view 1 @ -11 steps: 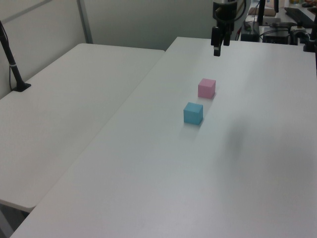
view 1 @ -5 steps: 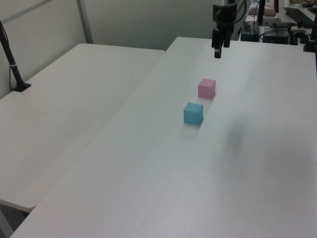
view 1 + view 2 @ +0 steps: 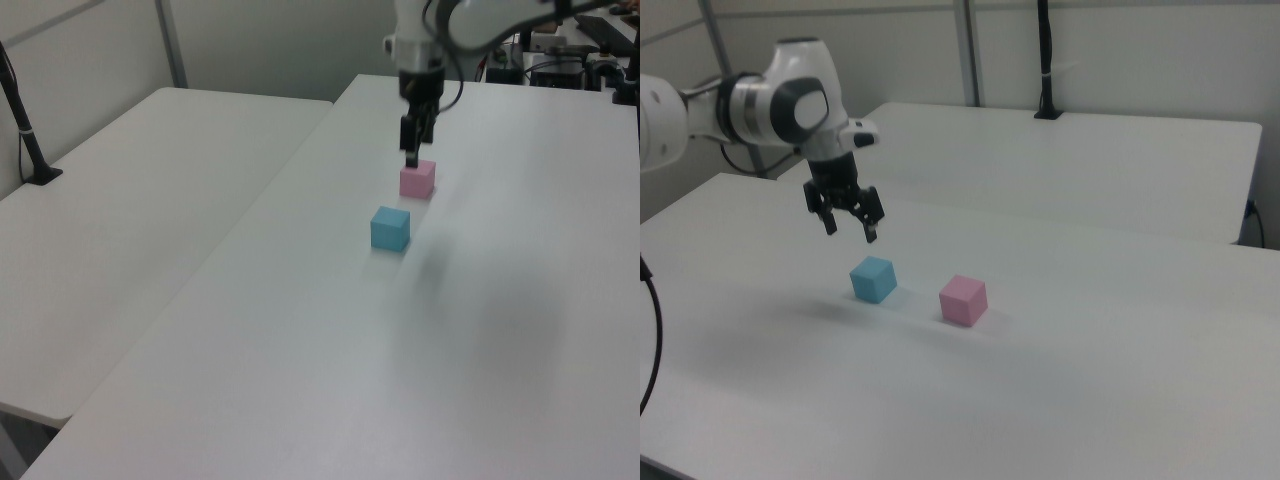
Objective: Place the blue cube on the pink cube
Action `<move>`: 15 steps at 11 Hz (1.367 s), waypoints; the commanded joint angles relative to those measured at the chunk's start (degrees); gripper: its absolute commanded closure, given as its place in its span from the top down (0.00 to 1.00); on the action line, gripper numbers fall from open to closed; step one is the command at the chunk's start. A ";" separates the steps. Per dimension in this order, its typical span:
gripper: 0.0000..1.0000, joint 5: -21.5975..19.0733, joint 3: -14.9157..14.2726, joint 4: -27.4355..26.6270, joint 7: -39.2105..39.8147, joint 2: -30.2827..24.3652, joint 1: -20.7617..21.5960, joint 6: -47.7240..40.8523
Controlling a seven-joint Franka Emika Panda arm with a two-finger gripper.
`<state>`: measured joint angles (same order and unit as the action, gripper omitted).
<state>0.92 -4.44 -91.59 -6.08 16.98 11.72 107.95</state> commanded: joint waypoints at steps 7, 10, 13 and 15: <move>1.00 1.10 -0.31 0.27 -6.40 14.13 3.04 13.69; 0.12 1.45 -0.57 0.35 -5.18 13.44 2.61 13.79; 0.08 1.37 -1.28 2.88 3.06 9.22 -1.68 6.96; 0.12 1.71 -1.45 6.14 9.56 9.21 -6.51 3.16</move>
<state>1.80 -5.68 -87.74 -3.52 27.96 9.72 115.64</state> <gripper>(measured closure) 0.410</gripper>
